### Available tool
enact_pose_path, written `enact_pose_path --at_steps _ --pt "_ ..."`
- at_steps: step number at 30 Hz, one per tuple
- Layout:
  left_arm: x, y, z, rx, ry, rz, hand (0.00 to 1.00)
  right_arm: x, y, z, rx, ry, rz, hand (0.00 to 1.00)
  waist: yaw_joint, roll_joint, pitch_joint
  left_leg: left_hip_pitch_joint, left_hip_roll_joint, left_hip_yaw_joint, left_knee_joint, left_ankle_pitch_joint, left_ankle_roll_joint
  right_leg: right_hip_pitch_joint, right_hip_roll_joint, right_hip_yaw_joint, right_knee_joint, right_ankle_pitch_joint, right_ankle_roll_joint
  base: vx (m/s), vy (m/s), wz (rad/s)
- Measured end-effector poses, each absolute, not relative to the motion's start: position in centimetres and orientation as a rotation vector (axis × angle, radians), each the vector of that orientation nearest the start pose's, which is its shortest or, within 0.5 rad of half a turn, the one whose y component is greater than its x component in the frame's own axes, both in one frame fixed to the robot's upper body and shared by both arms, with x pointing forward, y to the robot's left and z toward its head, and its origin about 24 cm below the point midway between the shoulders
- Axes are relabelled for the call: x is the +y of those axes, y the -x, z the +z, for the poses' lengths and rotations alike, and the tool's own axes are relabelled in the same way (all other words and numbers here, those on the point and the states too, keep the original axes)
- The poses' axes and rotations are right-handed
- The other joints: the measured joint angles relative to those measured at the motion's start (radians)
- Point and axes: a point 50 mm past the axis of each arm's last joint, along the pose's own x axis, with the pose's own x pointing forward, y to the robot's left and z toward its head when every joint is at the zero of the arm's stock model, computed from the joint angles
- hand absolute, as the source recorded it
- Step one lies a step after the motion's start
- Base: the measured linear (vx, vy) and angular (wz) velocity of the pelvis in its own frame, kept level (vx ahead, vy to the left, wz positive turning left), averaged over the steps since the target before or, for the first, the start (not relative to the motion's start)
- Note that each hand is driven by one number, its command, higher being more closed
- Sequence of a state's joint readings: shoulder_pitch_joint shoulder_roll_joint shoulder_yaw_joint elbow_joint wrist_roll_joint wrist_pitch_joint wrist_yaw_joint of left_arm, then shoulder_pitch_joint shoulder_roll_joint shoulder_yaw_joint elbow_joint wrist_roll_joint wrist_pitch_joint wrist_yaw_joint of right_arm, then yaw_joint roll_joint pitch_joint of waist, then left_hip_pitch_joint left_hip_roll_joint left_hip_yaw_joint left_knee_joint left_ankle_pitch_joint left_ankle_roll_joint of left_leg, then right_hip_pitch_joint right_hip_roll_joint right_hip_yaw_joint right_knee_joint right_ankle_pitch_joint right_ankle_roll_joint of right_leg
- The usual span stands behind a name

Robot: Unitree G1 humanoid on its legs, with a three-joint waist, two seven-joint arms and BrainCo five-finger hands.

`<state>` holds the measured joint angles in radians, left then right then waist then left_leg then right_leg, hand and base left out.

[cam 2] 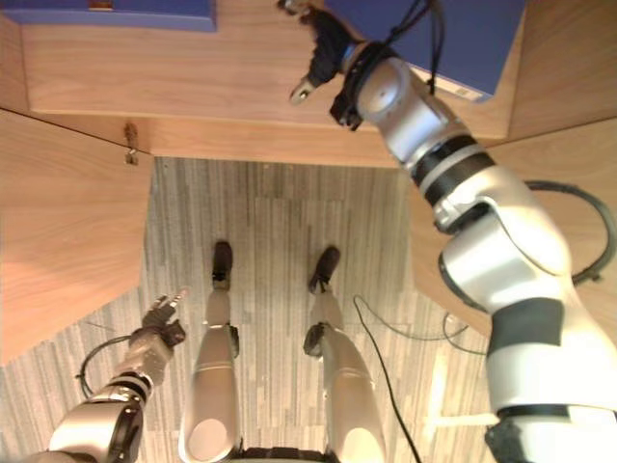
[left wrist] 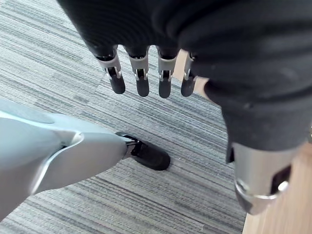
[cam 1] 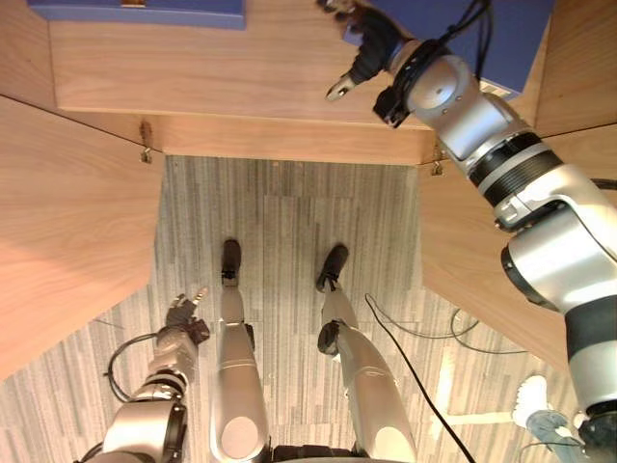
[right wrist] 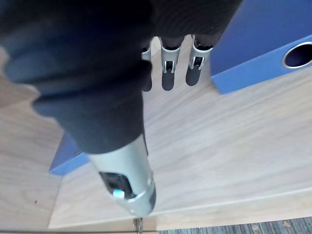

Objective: Walk over to the cabinet, pick up the folder, carry it to the office cabinet, place the folder inside the office cabinet, then close the office cabinet door

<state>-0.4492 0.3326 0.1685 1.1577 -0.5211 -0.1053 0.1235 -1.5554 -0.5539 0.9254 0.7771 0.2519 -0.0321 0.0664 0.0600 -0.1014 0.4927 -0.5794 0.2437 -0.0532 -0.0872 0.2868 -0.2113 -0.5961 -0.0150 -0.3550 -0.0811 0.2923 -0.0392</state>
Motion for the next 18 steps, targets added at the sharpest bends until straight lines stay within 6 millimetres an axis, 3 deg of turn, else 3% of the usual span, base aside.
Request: enact_pose_path --at_steps 2,5,10,14,18 --pt "29.3 -27.2 -4.4 0.488 0.263 0.586 0.0 -6.2 -38.8 33.6 -0.566 1.019 0.42 0.0 -0.019 -0.027 -0.002 0.007 -0.003 0.007 0.0 -0.004 0.005 0.003 -0.006 0.005 0.0 -0.002 0.003 0.09 0.115 -0.04" --pt "29.7 -27.2 -4.2 0.474 0.277 0.592 0.0 -5.5 -37.9 33.9 -0.604 1.033 0.476 0.0 -0.042 -0.047 0.0 0.009 -0.006 0.011 -0.003 -0.008 0.0 0.003 -0.009 0.01 0.0 -0.002 0.003 0.08 0.089 -0.03" --pt "29.6 -27.3 -4.2 0.475 0.282 0.581 0.0 -5.8 -38.0 33.5 -0.584 1.044 0.495 0.0 -0.055 -0.075 -0.001 0.019 -0.003 0.035 -0.004 -0.013 -0.003 -0.002 -0.005 0.032 0.0 -0.001 0.004 0.08 0.074 -0.12" --pt "29.4 -27.5 -4.1 0.471 0.286 0.575 0.0 -6.0 -38.1 33.3 -0.578 1.04 0.492 0.0 -0.06 -0.076 -0.001 0.018 -0.002 0.039 -0.004 -0.012 -0.001 -0.008 -0.003 0.035 0.0 -0.001 0.004 0.08 0.079 -0.07" --pt "29.2 -27.8 -4.0 0.466 0.284 0.568 0.0 -7.4 -39.1 33.2 -0.563 1.059 0.38 0.0 -0.059 -0.076 -0.001 0.012 -0.001 0.038 0.0 -0.012 -0.001 -0.011 -0.002 0.035 0.001 -0.001 0.004 0.08 0.084 0.02"
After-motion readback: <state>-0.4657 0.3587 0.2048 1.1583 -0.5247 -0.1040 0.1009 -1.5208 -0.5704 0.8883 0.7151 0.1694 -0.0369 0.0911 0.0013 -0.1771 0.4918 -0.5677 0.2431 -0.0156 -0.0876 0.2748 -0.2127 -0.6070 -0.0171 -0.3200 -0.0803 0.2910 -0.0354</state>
